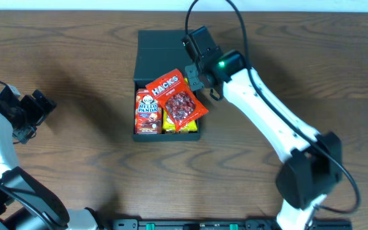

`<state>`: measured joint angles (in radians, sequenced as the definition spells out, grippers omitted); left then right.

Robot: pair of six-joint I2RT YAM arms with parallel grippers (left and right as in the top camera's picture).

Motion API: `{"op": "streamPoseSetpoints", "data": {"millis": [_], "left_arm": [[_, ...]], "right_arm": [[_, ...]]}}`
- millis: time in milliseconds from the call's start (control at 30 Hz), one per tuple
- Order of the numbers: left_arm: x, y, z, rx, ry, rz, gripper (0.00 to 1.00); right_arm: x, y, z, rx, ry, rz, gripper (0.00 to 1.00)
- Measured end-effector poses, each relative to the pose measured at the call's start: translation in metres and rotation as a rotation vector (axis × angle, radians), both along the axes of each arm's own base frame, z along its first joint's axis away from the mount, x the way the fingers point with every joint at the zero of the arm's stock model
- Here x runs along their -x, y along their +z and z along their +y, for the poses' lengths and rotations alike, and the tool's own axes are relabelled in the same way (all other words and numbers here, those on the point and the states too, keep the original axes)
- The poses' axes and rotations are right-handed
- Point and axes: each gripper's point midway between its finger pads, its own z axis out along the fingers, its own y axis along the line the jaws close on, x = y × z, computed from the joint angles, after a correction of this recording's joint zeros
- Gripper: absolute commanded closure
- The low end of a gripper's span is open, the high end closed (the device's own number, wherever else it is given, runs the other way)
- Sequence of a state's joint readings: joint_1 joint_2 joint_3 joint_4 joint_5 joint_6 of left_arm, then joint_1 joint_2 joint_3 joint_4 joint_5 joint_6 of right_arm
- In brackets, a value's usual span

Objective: Pack container
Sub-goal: 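Carry the red Hacks bag over the box and lower it inside, then release the red bag and press it down into the box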

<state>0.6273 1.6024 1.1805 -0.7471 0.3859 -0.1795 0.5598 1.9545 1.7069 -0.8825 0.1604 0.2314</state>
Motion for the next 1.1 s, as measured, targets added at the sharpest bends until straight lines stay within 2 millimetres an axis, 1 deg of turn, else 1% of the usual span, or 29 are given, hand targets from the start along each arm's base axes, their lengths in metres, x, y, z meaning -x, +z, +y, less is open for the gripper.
{"op": "streamPoseSetpoints", "data": {"millis": [100,200,333,433,700,800,833,967,1033,1100], "left_arm": [[0.000,0.000,0.000,0.000,0.000,0.000,0.05],[0.000,0.000,0.000,0.000,0.000,0.000,0.05],[0.000,0.000,0.000,0.000,0.000,0.000,0.05],[0.000,0.000,0.000,0.000,0.000,0.000,0.05],[0.000,0.000,0.000,0.000,0.000,0.001,0.05],[0.000,0.000,0.000,0.000,0.000,0.000,0.05],[0.000,0.000,0.000,0.000,0.000,0.000,0.05],[0.000,0.000,0.000,0.000,0.000,0.001,0.05],[0.000,0.000,0.000,0.001,0.000,0.001,0.05],[0.000,0.000,0.000,0.001,0.000,0.002,0.05]], "right_arm": [[0.008,-0.030,0.003,0.002,0.019,0.099,0.99],[0.018,-0.046,0.005,0.000,0.035,0.168,0.98],[0.032,-0.050,0.009,-0.019,0.055,0.229,0.99],[0.046,-0.052,0.014,-0.026,0.076,0.282,0.99],[0.080,-0.055,0.024,0.000,0.128,0.378,0.98],[0.083,-0.056,0.025,0.020,0.134,0.371,0.98],[0.081,-0.056,0.022,0.039,0.122,0.362,0.98],[0.077,-0.055,-0.003,0.156,0.017,0.328,0.99],[0.071,-0.052,-0.010,0.188,-0.021,0.296,0.98],[0.061,-0.043,-0.009,0.188,-0.048,0.247,0.98]]}}
